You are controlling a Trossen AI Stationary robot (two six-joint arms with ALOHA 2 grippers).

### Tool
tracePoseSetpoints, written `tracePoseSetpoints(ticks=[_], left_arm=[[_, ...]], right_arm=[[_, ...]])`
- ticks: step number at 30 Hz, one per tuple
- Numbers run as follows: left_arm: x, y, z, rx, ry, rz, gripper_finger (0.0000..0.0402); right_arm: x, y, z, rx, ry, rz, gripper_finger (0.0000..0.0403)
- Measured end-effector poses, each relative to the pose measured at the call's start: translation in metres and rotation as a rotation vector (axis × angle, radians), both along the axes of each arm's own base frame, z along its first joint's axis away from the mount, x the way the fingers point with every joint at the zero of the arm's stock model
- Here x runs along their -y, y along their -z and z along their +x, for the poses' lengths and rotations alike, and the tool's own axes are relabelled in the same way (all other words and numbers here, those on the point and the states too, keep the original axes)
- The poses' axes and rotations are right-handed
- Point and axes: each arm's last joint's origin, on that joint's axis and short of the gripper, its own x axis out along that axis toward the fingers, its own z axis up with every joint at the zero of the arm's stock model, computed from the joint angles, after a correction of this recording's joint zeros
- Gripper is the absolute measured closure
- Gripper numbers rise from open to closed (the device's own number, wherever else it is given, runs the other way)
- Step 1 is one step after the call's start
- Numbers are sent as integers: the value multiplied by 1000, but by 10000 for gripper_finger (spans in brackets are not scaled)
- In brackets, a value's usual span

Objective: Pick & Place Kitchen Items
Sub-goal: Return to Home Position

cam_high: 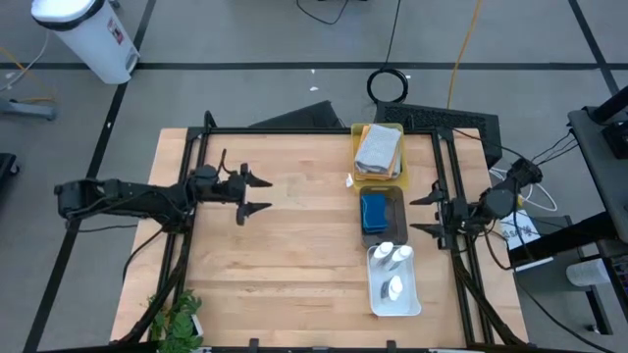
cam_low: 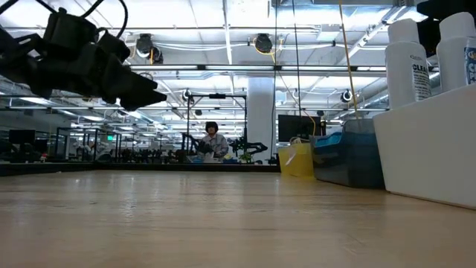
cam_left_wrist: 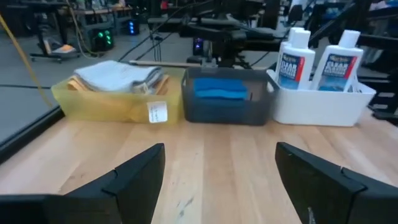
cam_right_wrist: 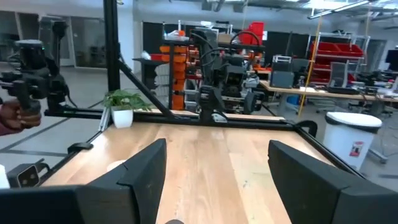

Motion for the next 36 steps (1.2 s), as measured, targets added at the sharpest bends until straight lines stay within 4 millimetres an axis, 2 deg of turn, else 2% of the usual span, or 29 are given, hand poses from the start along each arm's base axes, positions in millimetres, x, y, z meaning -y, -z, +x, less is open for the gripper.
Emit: tracePoseSetpoints(ticks=[7, 17, 26, 33, 36], left_arm=[[-13, -1, -9, -7, 6, -83, 96], [-11, -9, -30, -41, -17, -84, 96], [4, -15, -42, -14, 44, -45, 96], [12, 6, -51, -17, 40, -67, 96], [12, 6, -53, -17, 27, -68, 96]], right_arm=[[3, 0, 1, -3, 24, -1, 156], [1, 6, 2, -31, 0, 5, 156], [-5, 37, 15, 49, 15, 79, 156], [1, 34, 18, 104, -8, 130, 156], [5, 36, 20, 94, 0, 98, 156]])
